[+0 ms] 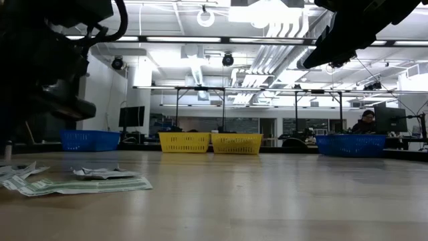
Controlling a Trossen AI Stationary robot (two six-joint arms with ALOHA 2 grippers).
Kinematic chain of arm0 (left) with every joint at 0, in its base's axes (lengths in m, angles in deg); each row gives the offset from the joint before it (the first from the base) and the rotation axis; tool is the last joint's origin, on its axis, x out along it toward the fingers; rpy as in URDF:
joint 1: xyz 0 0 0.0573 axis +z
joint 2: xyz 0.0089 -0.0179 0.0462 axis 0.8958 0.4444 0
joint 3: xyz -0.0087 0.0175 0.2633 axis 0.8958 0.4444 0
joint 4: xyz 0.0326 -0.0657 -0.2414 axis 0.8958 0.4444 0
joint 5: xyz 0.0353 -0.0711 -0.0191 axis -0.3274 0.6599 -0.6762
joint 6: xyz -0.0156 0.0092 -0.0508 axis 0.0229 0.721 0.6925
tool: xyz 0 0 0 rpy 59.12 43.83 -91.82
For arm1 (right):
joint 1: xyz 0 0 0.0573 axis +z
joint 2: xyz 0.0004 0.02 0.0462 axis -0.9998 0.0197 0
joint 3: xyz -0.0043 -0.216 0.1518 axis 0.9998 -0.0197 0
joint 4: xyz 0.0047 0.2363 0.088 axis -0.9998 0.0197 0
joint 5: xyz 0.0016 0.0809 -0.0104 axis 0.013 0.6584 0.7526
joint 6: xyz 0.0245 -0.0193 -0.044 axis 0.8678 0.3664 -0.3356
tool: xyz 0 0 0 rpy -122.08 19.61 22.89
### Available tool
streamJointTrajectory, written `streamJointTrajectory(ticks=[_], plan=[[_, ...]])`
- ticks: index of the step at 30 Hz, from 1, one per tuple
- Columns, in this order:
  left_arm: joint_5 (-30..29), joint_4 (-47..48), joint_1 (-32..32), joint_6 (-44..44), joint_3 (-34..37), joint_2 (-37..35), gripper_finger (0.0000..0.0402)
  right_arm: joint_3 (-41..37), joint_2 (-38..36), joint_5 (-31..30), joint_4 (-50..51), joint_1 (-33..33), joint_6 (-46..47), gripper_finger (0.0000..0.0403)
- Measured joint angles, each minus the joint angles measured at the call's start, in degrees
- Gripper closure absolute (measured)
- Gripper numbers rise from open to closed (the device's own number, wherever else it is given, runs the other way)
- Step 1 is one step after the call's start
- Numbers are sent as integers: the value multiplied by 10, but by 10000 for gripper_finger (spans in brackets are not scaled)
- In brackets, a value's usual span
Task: Pick & Place First Aid Supplies
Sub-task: Put the green bandage pack into the right yellow bin
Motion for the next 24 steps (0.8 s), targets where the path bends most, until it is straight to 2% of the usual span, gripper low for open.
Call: streamJointTrajectory(ticks=[12, 19, 24], plan=[[-39, 118, 0, -3, -114, 0, 401, 0, 0, 0, 0, 0, 0, 386], [-139, 131, 0, -32, -168, 0, 401, 0, 0, 0, 0, 0, 0, 386], [-234, 124, 0, -40, -190, 0, 401, 0, 0, 0, 0, 0, 0, 386]])
